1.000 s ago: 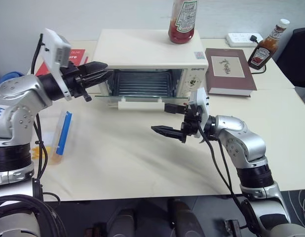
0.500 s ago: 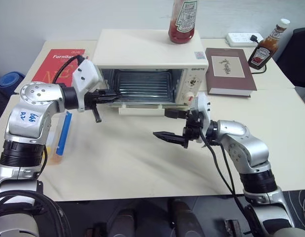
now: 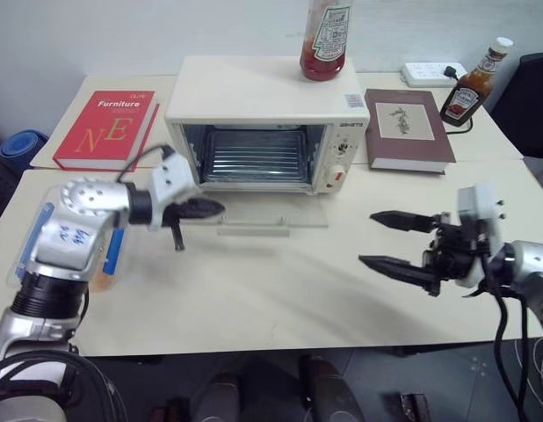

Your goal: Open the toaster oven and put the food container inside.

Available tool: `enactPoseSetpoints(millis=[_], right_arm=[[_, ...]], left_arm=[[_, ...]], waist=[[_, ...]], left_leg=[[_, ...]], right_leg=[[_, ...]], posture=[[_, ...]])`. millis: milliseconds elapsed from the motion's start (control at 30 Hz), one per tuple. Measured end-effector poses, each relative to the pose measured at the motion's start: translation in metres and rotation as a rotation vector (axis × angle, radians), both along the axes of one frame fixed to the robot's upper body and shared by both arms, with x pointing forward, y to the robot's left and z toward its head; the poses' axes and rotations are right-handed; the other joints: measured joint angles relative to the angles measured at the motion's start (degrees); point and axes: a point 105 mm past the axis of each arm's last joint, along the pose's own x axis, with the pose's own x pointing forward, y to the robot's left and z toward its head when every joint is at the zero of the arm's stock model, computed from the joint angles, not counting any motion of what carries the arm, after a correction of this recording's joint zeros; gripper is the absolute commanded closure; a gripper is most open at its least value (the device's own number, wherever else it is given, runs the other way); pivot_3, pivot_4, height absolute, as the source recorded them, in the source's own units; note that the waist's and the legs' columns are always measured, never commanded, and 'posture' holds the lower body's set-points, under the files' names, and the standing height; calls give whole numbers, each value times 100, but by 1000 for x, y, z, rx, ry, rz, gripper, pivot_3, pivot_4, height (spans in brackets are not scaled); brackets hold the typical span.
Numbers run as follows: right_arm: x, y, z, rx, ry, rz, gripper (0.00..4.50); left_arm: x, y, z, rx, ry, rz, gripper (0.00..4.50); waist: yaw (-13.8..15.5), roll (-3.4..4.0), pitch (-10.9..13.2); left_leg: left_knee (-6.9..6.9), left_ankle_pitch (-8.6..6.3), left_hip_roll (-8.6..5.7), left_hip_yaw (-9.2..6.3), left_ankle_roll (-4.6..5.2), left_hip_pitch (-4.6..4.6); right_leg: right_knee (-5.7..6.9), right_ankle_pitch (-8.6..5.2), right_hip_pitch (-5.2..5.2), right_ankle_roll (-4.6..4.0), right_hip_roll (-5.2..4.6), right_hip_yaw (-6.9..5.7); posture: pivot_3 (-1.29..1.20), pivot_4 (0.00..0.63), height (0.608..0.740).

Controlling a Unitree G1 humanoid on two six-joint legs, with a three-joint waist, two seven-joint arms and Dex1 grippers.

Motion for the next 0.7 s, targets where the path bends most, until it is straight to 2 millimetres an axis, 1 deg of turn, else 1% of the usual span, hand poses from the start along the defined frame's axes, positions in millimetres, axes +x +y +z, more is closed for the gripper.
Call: enactPoseSetpoints(millis=[67, 200, 267, 400, 467, 500, 567, 600, 633, 667, 700], right_arm=[[0, 1, 4, 18, -4, 0, 0], [0, 5, 12, 25, -26, 19, 0], [3, 11, 18, 3, -44, 58, 0], [8, 27, 28, -8, -65, 155, 0], [12, 32, 31, -8, -63, 188, 0], [14, 36, 33, -12, -62, 211, 0], [17, 43, 34, -16, -58, 262, 0], [19, 45, 33, -15, -55, 287, 0], [20, 46, 32, -16, -49, 293, 0], [23, 48, 31, -15, -40, 312, 0], [26, 51, 29, -19, -33, 338, 0]], left_arm=[[-1, 0, -11, 17, 26, 29, 4485], [2, -1, -21, 19, 37, 96, 4485], [1, -5, -24, 10, 36, 126, 4485], [-12, -14, -28, -9, 29, 124, 4485], [-17, -11, -29, -33, 45, 156, 4110], [-19, -5, -26, -57, 58, 198, 3936], [-25, 9, -8, -146, 67, 281, 3367], [-32, 17, 5, -198, 58, 317, 3020], [-36, 20, 13, -222, 50, 329, 2775], [-44, 27, 21, -260, 50, 356, 2532], [-56, 35, 29, -307, 57, 393, 2241]], waist=[[6, 0, 0], [7, 0, 0], [-13, 0, 0], [-18, 0, 0], [-4, 0, 0], [-8, 0, 0], [-16, -2, 1], [-19, -2, 2], [-11, -2, 1], [-10, -2, 1], [-28, -2, 1]], left_leg=[[0, 0, 0, -2, 0, -3], [0, 0, -3, -2, 0, -5], [-1, -1, -2, 0, 1, -2], [-4, -1, 2, -1, 1, -1], [-4, -1, 1, -3, 1, -5], [-3, -1, 1, -3, 1, -6], [-3, -1, 4, -6, 2, -9], [-4, -3, 6, -6, 3, -9], [-5, -3, 6, -6, 3, -9], [-5, -4, 5, -5, 4, -9], [-5, -6, 6, 0, 4, -9]], right_leg=[[-3, 0, -1, 1, 0, 0], [-8, 2, 1, 3, -2, 0], [-9, 2, 1, 3, -2, 1], [-9, 1, -2, 2, -1, 0], [-9, 1, -2, 2, -2, -1], [-10, 1, -2, 2, -2, -2], [-10, 1, -5, 2, -2, -6], [-12, 1, -6, 2, -2, -6], [-13, 1, -5, 2, -2, -7], [-15, 1, -4, 2, -3, -7], [-11, 1, -5, 2, -4, -5]], posture=[[0, 150, 740], [0, 150, 740], [0, 150, 740], [0, 150, 740], [0, 150, 740], [0, 150, 740], [0, 150, 740], [0, 150, 740], [0, 150, 740], [0, 150, 740], [0, 150, 740]])
